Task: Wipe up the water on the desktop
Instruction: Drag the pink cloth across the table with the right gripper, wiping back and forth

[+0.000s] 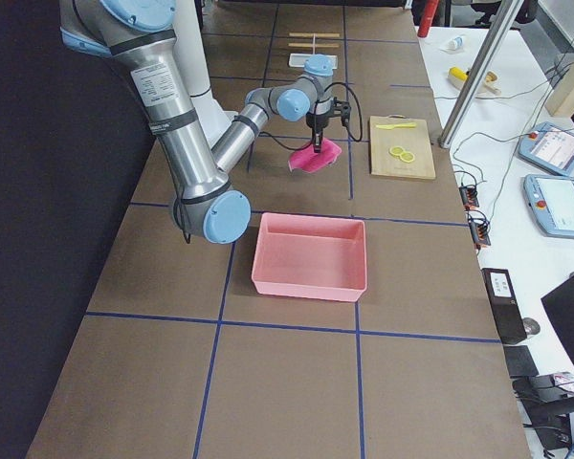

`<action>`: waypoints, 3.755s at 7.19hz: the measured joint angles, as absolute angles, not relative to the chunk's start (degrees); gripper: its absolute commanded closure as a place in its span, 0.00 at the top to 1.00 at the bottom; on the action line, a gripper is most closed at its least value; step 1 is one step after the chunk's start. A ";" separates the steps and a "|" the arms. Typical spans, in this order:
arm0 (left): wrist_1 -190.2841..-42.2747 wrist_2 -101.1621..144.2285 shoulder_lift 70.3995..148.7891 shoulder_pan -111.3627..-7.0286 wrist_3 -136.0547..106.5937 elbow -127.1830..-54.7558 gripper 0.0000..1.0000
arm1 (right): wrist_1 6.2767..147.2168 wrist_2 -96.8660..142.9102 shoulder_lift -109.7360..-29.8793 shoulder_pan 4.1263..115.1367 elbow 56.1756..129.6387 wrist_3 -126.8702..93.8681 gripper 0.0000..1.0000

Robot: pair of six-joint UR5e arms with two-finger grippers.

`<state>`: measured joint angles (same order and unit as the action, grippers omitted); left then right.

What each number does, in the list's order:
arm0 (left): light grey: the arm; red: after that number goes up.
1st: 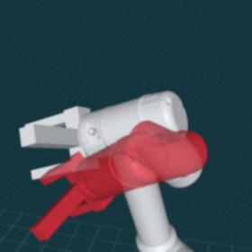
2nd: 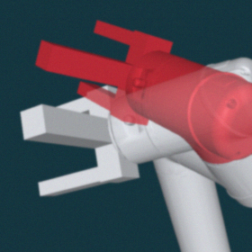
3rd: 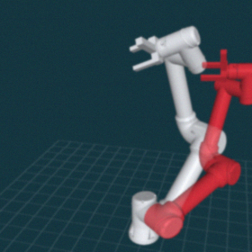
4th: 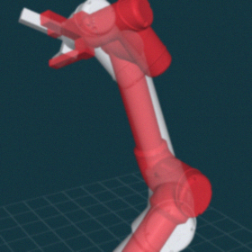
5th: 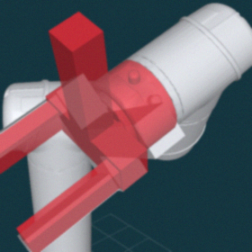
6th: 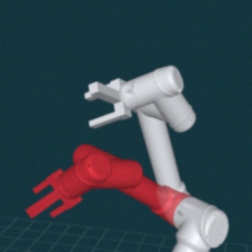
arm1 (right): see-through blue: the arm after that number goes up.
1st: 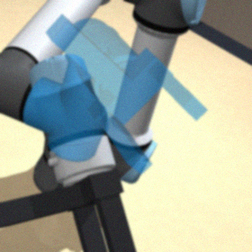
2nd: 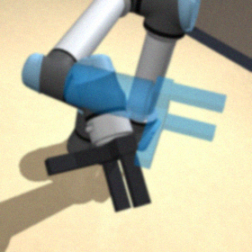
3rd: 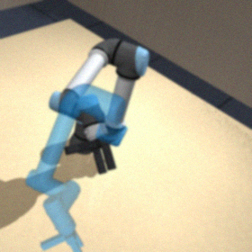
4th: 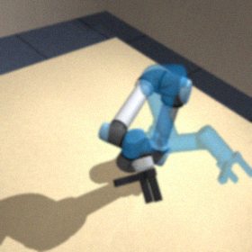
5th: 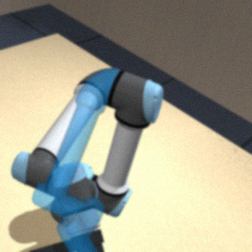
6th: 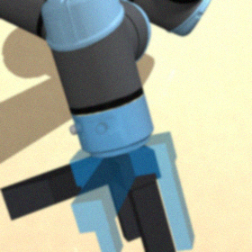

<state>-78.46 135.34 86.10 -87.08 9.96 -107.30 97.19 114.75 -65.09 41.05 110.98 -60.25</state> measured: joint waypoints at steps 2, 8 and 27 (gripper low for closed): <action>-79.01 135.74 85.05 -89.31 12.14 -105.81 1.00 | 96.77 111.41 -67.64 38.28 109.52 -61.03 0.00; -79.19 135.88 84.13 -89.64 12.56 -105.55 1.00 | 85.49 107.06 -61.18 30.20 96.71 -73.10 0.00; -79.19 135.88 84.11 -89.65 12.46 -105.69 1.00 | 85.82 107.71 -53.85 29.29 93.45 -77.63 0.00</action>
<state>-79.19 135.88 84.11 -89.65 12.46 -105.69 85.82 107.71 -53.85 29.29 93.45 -77.63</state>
